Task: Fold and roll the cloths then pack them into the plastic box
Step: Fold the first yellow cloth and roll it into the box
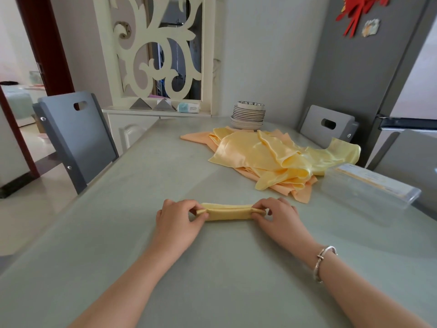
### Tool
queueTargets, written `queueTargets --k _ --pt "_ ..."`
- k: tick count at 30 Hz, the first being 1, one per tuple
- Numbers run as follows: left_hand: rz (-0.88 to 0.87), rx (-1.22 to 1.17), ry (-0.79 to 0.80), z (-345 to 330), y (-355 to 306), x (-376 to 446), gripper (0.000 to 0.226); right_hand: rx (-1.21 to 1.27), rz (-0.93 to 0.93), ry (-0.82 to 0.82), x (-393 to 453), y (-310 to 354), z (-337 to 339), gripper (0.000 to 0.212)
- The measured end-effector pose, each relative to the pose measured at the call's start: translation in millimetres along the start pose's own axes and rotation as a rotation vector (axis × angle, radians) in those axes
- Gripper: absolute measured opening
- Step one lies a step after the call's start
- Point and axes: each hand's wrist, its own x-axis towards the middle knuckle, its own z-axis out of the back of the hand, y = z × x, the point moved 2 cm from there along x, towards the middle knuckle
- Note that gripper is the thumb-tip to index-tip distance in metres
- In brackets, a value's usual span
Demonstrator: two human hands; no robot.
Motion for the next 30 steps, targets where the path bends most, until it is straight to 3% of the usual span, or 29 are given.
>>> queueTargets --k 3,6,13,16,19,25,30 --pt "0.095 -0.130 0.049 -1 6 0 0.014 0.131 -0.086 0.019 -3 -2 0 0.006" --pt "0.106 -0.032 0.013 -3 1 -1 0.014 0.112 -0.122 -0.002 -3 2 -4 0.009" --pt "-0.142 0.258 -0.150 -3 -13 -6 0.023 -0.149 -0.027 -0.075 1 10 -8 0.021" --pt "-0.428 0.211 -0.025 -10 -23 -5 0.037 -0.202 0.076 -0.074 1 14 -9 0.011" --pt "-0.451 0.162 0.126 -12 -28 -8 0.053 -0.260 0.155 -0.079 -2 14 -6 0.008" --pt "-0.440 0.264 0.168 -6 -29 -12 0.035 -0.286 0.230 -0.007 -10 6 8 0.017" --pt "-0.591 0.430 0.204 -3 -46 -6 0.018 -0.316 0.272 0.006 -7 3 14 0.020"
